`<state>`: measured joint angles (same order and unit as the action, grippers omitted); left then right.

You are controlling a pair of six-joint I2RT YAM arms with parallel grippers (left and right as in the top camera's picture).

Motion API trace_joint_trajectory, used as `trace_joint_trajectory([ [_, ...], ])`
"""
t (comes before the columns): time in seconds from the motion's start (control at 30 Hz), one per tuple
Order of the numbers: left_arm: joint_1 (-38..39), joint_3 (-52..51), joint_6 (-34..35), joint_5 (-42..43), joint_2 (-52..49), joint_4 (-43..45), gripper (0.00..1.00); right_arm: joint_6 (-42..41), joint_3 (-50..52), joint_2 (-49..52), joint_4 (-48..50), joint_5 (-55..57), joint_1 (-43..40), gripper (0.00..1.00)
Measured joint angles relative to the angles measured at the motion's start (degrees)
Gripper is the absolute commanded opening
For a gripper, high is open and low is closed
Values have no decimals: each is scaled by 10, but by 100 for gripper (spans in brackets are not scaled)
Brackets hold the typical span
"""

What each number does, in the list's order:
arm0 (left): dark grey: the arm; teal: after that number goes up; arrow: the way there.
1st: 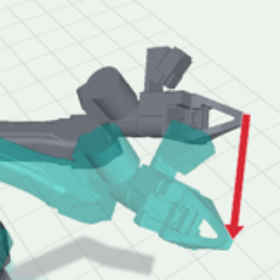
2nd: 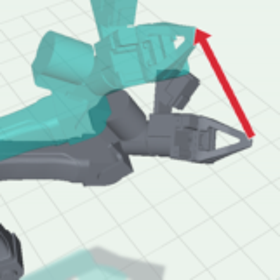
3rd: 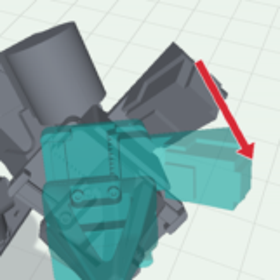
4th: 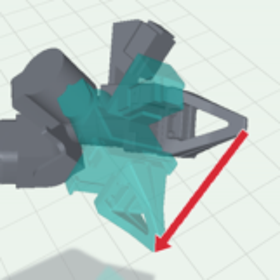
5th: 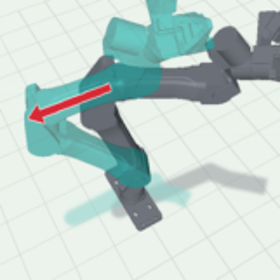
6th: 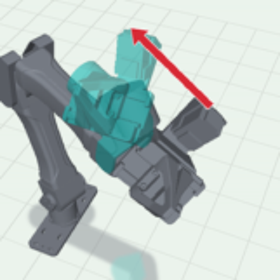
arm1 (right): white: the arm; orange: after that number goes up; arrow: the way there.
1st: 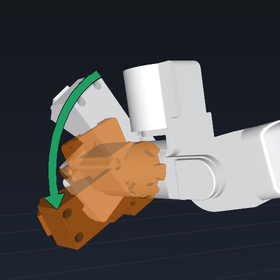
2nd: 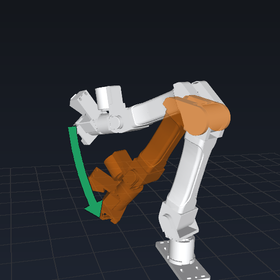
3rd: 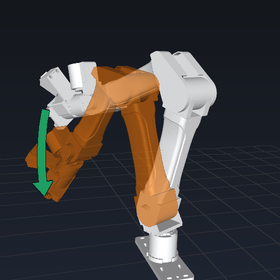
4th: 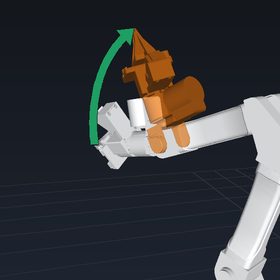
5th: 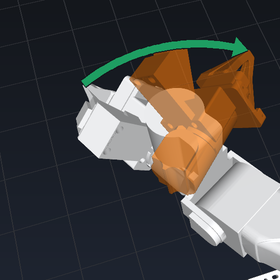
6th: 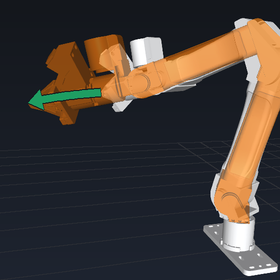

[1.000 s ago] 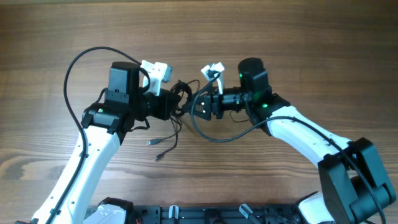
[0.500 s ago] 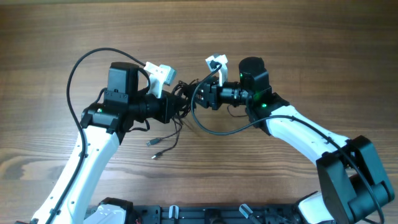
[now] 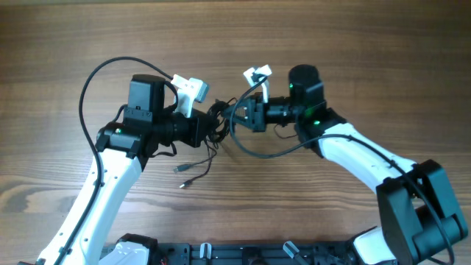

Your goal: Untangle cables

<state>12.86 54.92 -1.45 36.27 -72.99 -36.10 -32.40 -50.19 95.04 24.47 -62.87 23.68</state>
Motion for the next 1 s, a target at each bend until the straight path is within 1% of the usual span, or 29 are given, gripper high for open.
trace_joint_trajectory([
  [0.1, 2, 0, -5, -24, 0, -15, 4, -33, 0, 3, 35, -74, -59, 4],
  [0.2, 6, 0, -22, -34, 0, -17, 4, -84, 1, 4, 77, -123, -107, 4],
  [0.33, 26, 0, -37, -37, 0, -17, 4, -173, 3, 5, 177, -150, -126, 4],
  [0.43, 57, 0, -43, -41, 1, -17, 4, -283, 3, 5, 293, -148, -125, 4],
  [0.5, 80, 0, -45, -56, 1, -17, 4, -384, 3, 6, 367, -131, -125, 4],
  [0.53, 89, 0, -45, -62, 1, -17, 4, -447, 3, 6, 400, -111, -125, 4],
  [0.6, 116, 0, -47, -85, -5, -16, 4, -504, 3, 6, 412, -85, -125, 4],
  [0.63, 123, 1, -48, -90, -10, -16, 4, -521, 3, 6, 412, -73, -125, 5],
  [0.7, 144, 3, -48, -104, -31, -13, 4, -553, 3, 6, 412, -36, -129, 14],
  [0.73, 150, 3, -49, -110, -40, -11, 4, -553, 3, 6, 410, -23, -131, 17],
  [0.77, 154, 5, -50, -115, -48, -9, 4, -549, 3, 6, 407, -17, -132, 18],
  [0.8, 156, 5, -50, -119, -52, -10, 4, -508, 3, 6, 380, 11, -138, 18],
  [0.83, 156, 5, -50, -122, -53, -10, 4, -468, 1, 4, 331, 26, -141, 21],
  [0.87, 156, 5, -50, -125, -54, -10, 4, -413, -2, 3, 256, 41, -143, 36],
  [0.9, 156, 5, -50, -127, -54, -9, 4, -338, -2, 5, 146, 67, -146, 42],
  [0.93, 156, 5, -50, -129, -54, -7, 4, -305, -5, 6, 73, 82, -147, 58],
  [0.97, 156, 5, -50, -129, -54, -5, 4, -269, -2, 7, 28, 94, -148, 90],
  [1.0, 156, 4, -50, -129, -53, -5, 4, -216, -2, 7, -59, 117, -148, 100],
])
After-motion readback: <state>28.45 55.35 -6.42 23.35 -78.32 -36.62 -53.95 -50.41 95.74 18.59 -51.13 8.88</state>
